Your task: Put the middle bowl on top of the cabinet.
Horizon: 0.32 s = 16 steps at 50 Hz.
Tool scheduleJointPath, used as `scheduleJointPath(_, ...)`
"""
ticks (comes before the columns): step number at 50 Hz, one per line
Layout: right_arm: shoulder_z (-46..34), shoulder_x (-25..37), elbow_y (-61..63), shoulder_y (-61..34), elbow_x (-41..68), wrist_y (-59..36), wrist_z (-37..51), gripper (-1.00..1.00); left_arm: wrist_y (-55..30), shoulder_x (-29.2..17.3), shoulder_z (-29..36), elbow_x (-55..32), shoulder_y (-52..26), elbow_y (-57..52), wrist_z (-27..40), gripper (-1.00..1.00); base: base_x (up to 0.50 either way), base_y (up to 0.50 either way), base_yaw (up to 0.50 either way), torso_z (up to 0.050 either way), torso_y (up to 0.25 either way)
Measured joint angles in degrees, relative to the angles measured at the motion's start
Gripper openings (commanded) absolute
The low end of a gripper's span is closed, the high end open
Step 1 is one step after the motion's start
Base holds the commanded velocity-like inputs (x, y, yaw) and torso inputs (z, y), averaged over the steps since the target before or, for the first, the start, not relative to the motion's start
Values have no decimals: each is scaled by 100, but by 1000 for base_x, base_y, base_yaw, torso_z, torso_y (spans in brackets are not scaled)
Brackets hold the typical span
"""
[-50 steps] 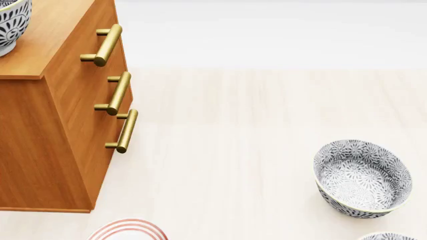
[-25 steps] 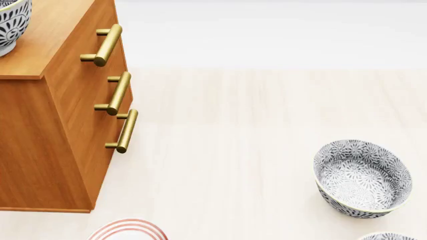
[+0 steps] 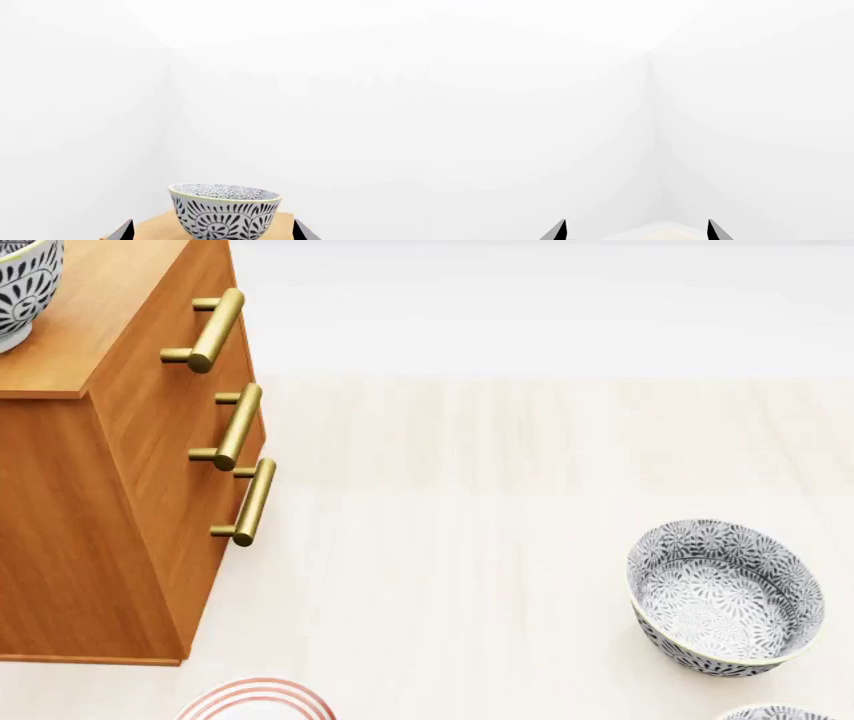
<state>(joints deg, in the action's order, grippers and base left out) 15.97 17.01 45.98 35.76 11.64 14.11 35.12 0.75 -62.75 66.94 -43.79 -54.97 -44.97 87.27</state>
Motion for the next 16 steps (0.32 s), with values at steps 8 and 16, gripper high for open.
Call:
scheduleJointPath(8, -20, 13, -2, -27, -19, -29, 7, 100, 180, -87, 181, 799, 575, -104, 170, 100, 0, 0, 0, 0, 0)
scheduleJointPath(16, -24, 19, 5, -20, -30, -32, 11, 100, 164, -180, -38, 1796, 1544, -383, 273, 100, 0, 0, 0, 0, 0)
